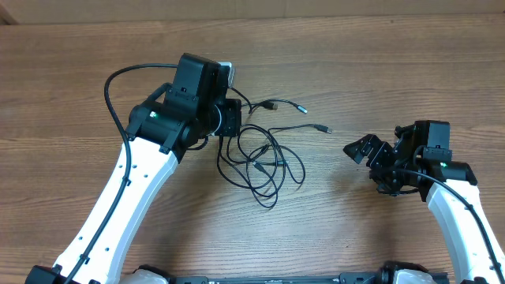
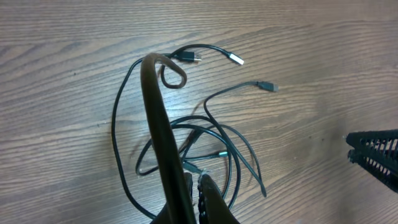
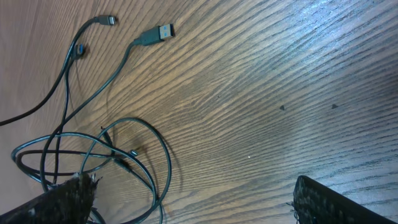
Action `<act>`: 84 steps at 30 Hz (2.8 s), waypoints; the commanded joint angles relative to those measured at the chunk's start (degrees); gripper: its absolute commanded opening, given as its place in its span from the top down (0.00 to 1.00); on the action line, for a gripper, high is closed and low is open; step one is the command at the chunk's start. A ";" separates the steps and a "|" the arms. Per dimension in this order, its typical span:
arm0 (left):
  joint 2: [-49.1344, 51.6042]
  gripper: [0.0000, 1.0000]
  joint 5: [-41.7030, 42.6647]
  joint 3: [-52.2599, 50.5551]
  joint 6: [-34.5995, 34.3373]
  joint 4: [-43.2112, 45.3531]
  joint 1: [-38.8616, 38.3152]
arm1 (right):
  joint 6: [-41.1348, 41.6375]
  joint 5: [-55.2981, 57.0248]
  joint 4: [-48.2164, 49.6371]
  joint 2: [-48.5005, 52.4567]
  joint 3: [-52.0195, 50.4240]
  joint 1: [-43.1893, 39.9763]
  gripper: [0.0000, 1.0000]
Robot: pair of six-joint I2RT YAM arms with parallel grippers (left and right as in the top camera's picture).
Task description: Untangle cables
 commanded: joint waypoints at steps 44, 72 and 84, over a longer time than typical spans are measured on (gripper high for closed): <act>-10.73 0.96 -3.17 0.57 -8.37 -10.67 10.05 | 8.59 -9.55 -14.64 -35.63 0.09 2.49 0.00; -10.43 0.96 38.49 0.57 0.68 20.48 10.47 | 27.69 -2.93 5.53 -27.32 0.07 25.94 0.10; -10.54 0.96 39.63 0.57 0.55 20.70 10.56 | 51.08 -1.38 30.08 0.79 0.07 41.42 0.22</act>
